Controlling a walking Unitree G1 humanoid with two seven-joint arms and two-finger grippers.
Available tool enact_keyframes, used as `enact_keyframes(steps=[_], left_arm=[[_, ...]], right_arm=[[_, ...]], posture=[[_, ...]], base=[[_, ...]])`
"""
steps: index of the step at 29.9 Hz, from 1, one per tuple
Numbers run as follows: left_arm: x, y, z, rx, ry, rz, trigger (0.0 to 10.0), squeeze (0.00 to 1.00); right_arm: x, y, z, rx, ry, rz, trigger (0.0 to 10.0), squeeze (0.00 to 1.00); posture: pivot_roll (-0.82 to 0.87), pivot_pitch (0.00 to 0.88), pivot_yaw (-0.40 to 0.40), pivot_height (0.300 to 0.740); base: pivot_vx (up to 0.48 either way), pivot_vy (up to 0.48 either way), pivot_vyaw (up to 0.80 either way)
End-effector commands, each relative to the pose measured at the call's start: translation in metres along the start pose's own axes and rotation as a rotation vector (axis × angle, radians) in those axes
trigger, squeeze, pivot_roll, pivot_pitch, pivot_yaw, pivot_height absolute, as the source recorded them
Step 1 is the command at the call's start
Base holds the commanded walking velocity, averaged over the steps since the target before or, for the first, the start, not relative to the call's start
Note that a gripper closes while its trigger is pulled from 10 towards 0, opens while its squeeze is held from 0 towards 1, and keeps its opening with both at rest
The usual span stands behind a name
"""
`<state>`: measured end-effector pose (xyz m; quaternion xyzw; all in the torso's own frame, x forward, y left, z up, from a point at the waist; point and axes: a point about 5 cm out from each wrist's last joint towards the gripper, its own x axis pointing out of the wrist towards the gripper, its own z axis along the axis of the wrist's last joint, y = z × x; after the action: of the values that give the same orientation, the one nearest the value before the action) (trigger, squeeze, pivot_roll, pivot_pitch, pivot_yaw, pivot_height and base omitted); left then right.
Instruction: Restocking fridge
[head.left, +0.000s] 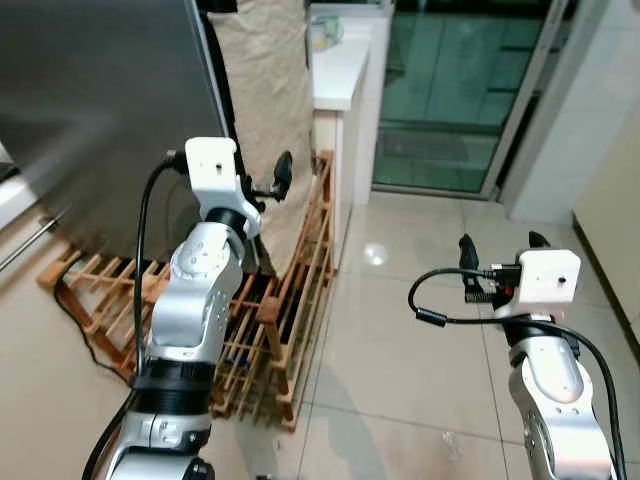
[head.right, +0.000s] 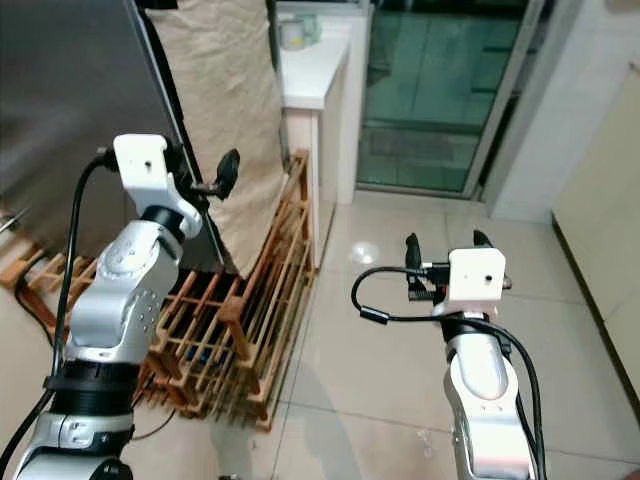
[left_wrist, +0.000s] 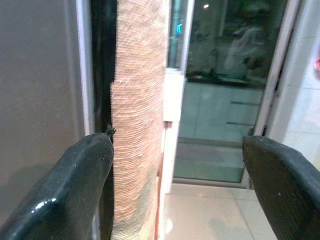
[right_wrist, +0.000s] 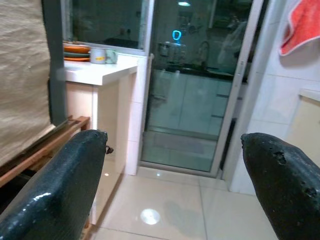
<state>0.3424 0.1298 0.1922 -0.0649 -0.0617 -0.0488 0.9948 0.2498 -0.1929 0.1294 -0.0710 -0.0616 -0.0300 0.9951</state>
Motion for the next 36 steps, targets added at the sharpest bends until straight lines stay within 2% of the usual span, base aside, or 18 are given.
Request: enact_keyframes(steps=[1, 11, 16, 19, 20, 22, 23, 24, 25, 26, 27, 28, 30, 32, 34, 36], left_arm=[[0.007, 0.003, 0.003, -0.002, -0.015, 0.066, 10.0, 0.0], [0.018, 0.001, 0.003, -0.009, -0.013, 0.115, 10.0, 0.0], [0.025, -0.011, 0.002, -0.033, -0.015, 0.052, 10.0, 0.0], [0.024, -0.01, 0.006, -0.015, -0.045, -0.006, 10.0, 0.0], [0.02, -0.006, 0.007, 0.001, -0.056, -0.036, 10.0, 0.0], [-0.012, 0.012, 0.003, 0.056, -0.062, -0.139, 10.0, 0.0], [-0.012, 0.012, 0.003, 0.056, -0.062, -0.139, 10.0, 0.0], [-0.031, 0.022, -0.001, 0.09, -0.061, -0.167, 10.0, 0.0], [-0.064, 0.037, -0.009, 0.111, -0.043, -0.174, 10.0, 0.0], [-0.064, 0.037, -0.009, 0.111, -0.043, -0.174, 10.0, 0.0], [-0.091, 0.053, -0.017, 0.071, -0.004, -0.085, 10.0, 0.0], [-0.1, 0.06, -0.021, 0.047, 0.015, -0.029, 10.0, 0.0], [-0.11, 0.068, -0.027, -0.014, 0.035, 0.085, 10.0, 0.0], [-0.107, 0.061, -0.024, -0.042, -0.003, 0.156, 10.0, 0.0], [-0.104, 0.05, -0.019, -0.049, -0.027, 0.127, 10.0, 0.0], [-0.099, 0.048, -0.018, -0.064, -0.024, 0.128, 10.0, 0.0]], right_arm=[[0.0, 0.002, 0.001, 0.005, -0.001, 0.007, 10.0, 0.0], [-0.007, 0.006, -0.001, 0.014, 0.015, 0.011, 10.0, 0.0], [-0.009, 0.006, -0.001, 0.014, 0.019, 0.011, 10.0, 0.0], [-0.01, 0.008, 0.002, 0.01, 0.011, 0.014, 10.0, 0.0], [-0.01, 0.008, 0.005, 0.013, -0.001, 0.011, 10.0, 0.0], [-0.014, 0.006, 0.014, 0.026, -0.027, -0.023, 10.0, 0.0], [-0.014, 0.006, 0.014, 0.026, -0.027, -0.023, 10.0, 0.0], [-0.019, 0.004, 0.016, 0.035, -0.026, -0.044, 10.0, 0.0], [-0.031, -0.001, 0.018, 0.044, -0.02, -0.076, 10.0, 0.0], [-0.031, -0.001, 0.018, 0.044, -0.02, -0.076, 10.0, 0.0], [-0.042, -0.005, 0.017, 0.043, -0.015, -0.092, 10.0, 0.0], [-0.045, -0.006, 0.017, 0.043, -0.014, -0.095, 10.0, 0.0], [-0.049, -0.009, 0.015, 0.059, -0.013, -0.102, 10.0, 0.0], [-0.045, -0.011, 0.012, 0.084, -0.01, -0.104, 10.0, 0.0], [-0.039, -0.007, 0.012, 0.088, -0.018, -0.077, 10.0, 0.0], [-0.034, -0.005, 0.013, 0.084, -0.024, -0.063, 10.0, 0.0]], posture=[[-0.16, 0.0, 0.079, 0.74], [-0.17, 0.0, 0.085, 0.74], [-0.18, 0.001, 0.095, 0.74], [-0.19, 0.0, 0.117, 0.74], [-0.19, 0.0, 0.126, 0.74], [-0.19, 0.0, 0.137, 0.74], [-0.19, 0.0, 0.137, 0.74], [-0.18, 0.0, 0.137, 0.74], [-0.17, 0.0, 0.128, 0.74], [-0.17, 0.0, 0.128, 0.74], [-0.15, 0.0, 0.12, 0.74], [-0.15, 0.0, 0.12, 0.74], [-0.14, 0.0, 0.106, 0.74], [-0.14, 0.0, 0.086, 0.74], [-0.13, 0.0, 0.079, 0.74], [-0.12, 0.0, 0.072, 0.74]], base=[[0.0, 0.0, 0.0], [0.0, 0.0, 0.0], [0.0, 0.0, 0.0], [0.0, 0.0, 0.0], [0.0, 0.0, 0.0], [0.0, 0.0, 0.0], [0.0, 0.0, 0.0], [0.0, 0.0, 0.0], [0.0, 0.0, 0.0], [0.0, 0.0, 0.0], [0.0, 0.0, 0.0], [0.0, 0.0, 0.0], [0.0, 0.0, 0.0], [0.0, 0.0, 0.0], [0.0, 0.0, 0.0], [0.0, 0.0, 0.0]])
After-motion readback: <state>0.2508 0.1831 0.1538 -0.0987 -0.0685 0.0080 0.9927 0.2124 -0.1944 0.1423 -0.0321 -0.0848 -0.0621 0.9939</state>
